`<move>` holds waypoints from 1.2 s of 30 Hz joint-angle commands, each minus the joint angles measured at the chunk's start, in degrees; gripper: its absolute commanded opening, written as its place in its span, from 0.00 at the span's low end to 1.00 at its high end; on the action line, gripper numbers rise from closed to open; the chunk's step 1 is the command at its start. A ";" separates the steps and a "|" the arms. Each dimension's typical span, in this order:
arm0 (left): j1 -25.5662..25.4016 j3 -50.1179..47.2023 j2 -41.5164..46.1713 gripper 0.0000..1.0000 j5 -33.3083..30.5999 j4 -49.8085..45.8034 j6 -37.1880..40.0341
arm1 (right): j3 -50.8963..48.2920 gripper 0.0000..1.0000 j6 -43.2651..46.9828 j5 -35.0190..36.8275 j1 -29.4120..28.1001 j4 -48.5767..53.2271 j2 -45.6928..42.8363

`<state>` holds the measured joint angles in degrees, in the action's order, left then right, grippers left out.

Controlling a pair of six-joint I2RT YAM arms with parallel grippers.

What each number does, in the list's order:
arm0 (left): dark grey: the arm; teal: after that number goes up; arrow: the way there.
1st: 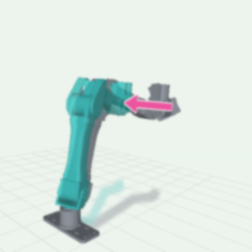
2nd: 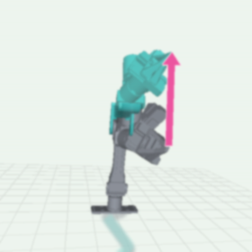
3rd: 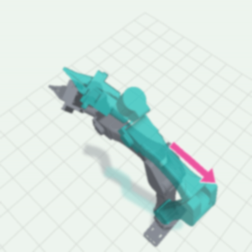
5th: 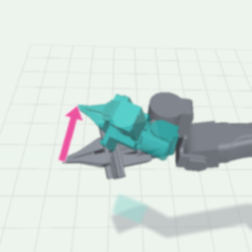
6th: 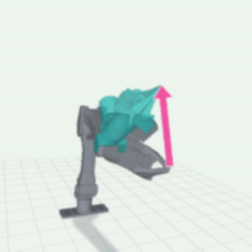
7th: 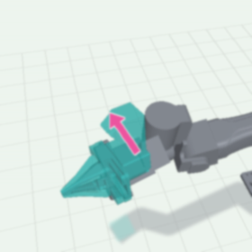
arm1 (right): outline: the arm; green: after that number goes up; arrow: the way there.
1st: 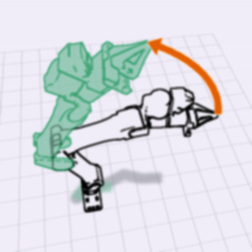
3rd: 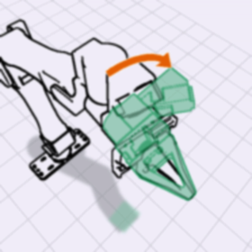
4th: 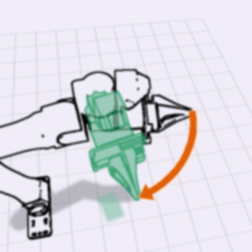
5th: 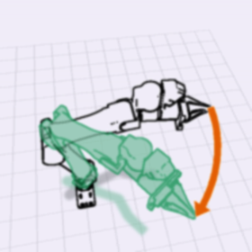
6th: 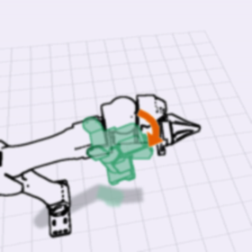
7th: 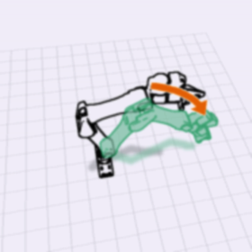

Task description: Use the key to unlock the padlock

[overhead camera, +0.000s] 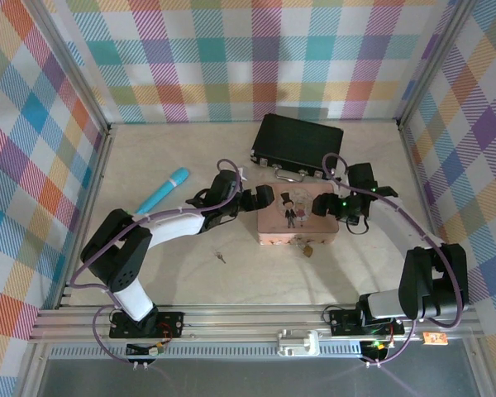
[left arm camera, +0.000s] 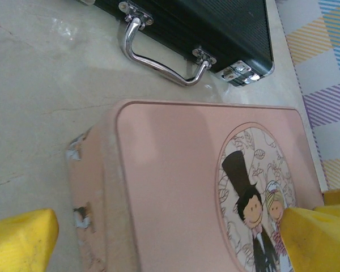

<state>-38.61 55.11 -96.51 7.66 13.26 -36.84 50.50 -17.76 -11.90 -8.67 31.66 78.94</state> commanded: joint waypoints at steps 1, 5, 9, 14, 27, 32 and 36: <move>-0.42 2.09 -0.43 1.00 -0.72 -0.95 0.52 | -1.79 0.78 -5.16 -7.87 -2.58 -6.16 1.01; 0.45 2.00 0.07 1.00 -1.90 -3.53 0.66 | -1.13 0.77 -10.09 -5.35 -7.17 -9.49 2.82; 1.75 0.67 1.62 1.00 -4.75 -4.89 1.06 | 0.15 0.73 -14.23 -4.27 -10.73 -13.86 5.47; 5.01 -0.89 3.05 1.00 -6.28 -5.68 1.51 | 5.76 0.71 -15.80 -3.68 -14.58 -17.72 12.20; 11.94 1.02 1.75 1.00 -12.80 -8.47 8.49 | 20.92 0.73 -16.84 -3.44 -18.05 -19.68 25.91; 14.79 2.91 -0.12 1.00 -11.43 -7.64 8.62 | 23.52 0.77 -14.99 -3.00 -18.07 -17.91 26.73; 17.33 3.82 0.95 1.00 -11.90 -8.77 9.46 | 24.07 0.83 -10.76 3.08 -18.14 -13.14 23.32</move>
<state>-23.18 56.99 -96.20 -4.78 4.60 -28.93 72.79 -32.12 -11.90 -26.33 16.01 105.25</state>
